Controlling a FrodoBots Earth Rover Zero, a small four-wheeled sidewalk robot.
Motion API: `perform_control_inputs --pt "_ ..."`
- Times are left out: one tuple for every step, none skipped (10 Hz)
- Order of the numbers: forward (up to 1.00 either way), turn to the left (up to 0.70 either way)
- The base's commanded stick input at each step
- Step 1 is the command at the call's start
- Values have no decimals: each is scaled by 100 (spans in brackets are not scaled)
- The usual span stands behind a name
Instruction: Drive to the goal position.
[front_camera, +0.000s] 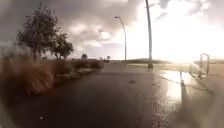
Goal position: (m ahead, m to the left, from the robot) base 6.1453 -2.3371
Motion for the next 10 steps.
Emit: perform_control_inputs --pt "70 0" --pt "70 -14" --pt "70 -14" --pt "70 -14" --pt "70 -14" --pt "70 -14" --pt "70 -14" --pt "70 -14" --pt "70 -14" --pt "70 -14"
